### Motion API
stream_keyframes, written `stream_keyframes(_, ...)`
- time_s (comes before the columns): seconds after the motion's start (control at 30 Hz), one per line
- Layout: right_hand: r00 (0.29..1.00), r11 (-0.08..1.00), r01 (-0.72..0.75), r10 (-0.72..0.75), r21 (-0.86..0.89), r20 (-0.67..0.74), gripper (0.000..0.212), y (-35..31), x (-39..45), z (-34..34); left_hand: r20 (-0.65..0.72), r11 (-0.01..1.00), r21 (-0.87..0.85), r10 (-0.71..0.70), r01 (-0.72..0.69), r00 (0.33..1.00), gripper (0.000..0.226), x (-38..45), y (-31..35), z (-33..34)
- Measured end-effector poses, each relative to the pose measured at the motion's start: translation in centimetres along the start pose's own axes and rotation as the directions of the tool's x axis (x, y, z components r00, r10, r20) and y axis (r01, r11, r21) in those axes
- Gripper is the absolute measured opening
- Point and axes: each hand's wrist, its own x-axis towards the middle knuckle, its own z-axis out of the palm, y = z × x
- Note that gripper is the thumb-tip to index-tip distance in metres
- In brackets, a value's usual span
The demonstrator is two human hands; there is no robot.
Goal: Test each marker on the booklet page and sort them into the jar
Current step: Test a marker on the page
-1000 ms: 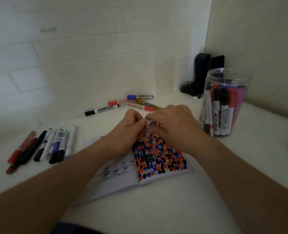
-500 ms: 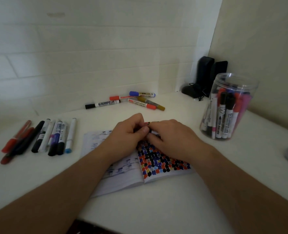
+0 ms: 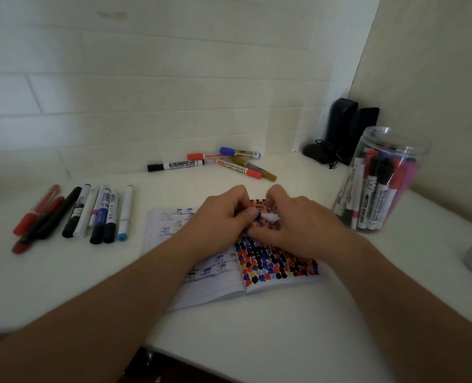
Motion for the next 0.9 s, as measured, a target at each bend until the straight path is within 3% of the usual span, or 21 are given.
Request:
stream_keyframes(0.07,0.994,0.984,-0.105,0.100,0.141,0.039,0.042,0.9,-0.4,-1.0,0.002,1.000,0.015,-0.015,0.015,1.000,0.013,0.0,0.1,0.0)
stream_keyframes(0.13,0.986,0.885,-0.155,0.168,0.439,0.010,0.016,2.1,-0.7,-2.8,0.025,0.999,0.034,-0.013,0.012,1.000,0.008,0.0,0.1,0.0)
stream_keyframes(0.17,0.975,0.734,-0.176,0.220,0.656,0.016,0.011,2.7,-0.9,-4.0,0.045,0.999,0.051,-0.010,0.007,0.999,0.007,0.0,0.1,0.1)
stream_keyframes(0.2,0.968,0.507,-0.187,0.241,0.841,0.070,0.020,3.3,-1.1,-5.2,0.069,0.997,0.078,-0.005,-0.001,0.998,0.008,0.0,0.0,0.1)
stream_keyframes(0.27,0.977,0.072,-0.173,0.136,0.982,0.162,0.039,4.5,-1.9,-6.9,0.123,0.989,0.143,0.009,-0.027,0.992,0.010,0.1,-0.1,0.2)
stream_keyframes(0.3,0.985,-0.045,-0.158,0.062,0.986,0.160,0.044,5.1,-2.4,-7.2,0.147,0.982,0.182,0.022,-0.049,0.989,0.011,0.2,-0.1,0.3)
stream_keyframes(0.37,0.989,-0.146,-0.131,-0.082,0.981,0.120,0.043,6.2,-3.5,-6.5,0.179,0.961,0.258,0.053,-0.099,0.982,0.014,0.3,-0.1,0.4)
stream_keyframes(0.43,0.983,-0.106,-0.146,-0.131,0.984,0.132,0.040,7.0,-4.3,-4.9,0.194,0.946,0.295,0.077,-0.133,0.978,0.017,0.4,-0.2,0.5)
stream_keyframes(0.53,0.989,0.088,-0.148,-0.003,0.985,0.149,0.032,7.2,-5.3,-2.0,0.212,0.931,0.330,0.089,-0.157,0.973,0.020,0.4,-0.4,0.5)
stream_keyframes(0.67,0.992,0.294,-0.100,0.107,0.950,0.071,0.009,6.8,-6.8,-0.7,0.207,0.928,0.335,0.094,-0.161,0.974,0.020,0.5,-0.5,0.8)
stream_keyframes(0.73,0.994,0.381,-0.076,0.107,0.922,0.037,0.014,6.6,-7.5,-0.9,0.207,0.930,0.335,0.087,-0.154,0.974,0.020,0.5,-0.5,0.8)
stream_keyframes(0.9,0.986,0.472,-0.107,0.166,0.875,0.031,0.033,6.4,-7.3,-0.8,0.189,0.911,0.376,0.105,-0.171,0.976,0.021,0.2,-0.2,0.9)
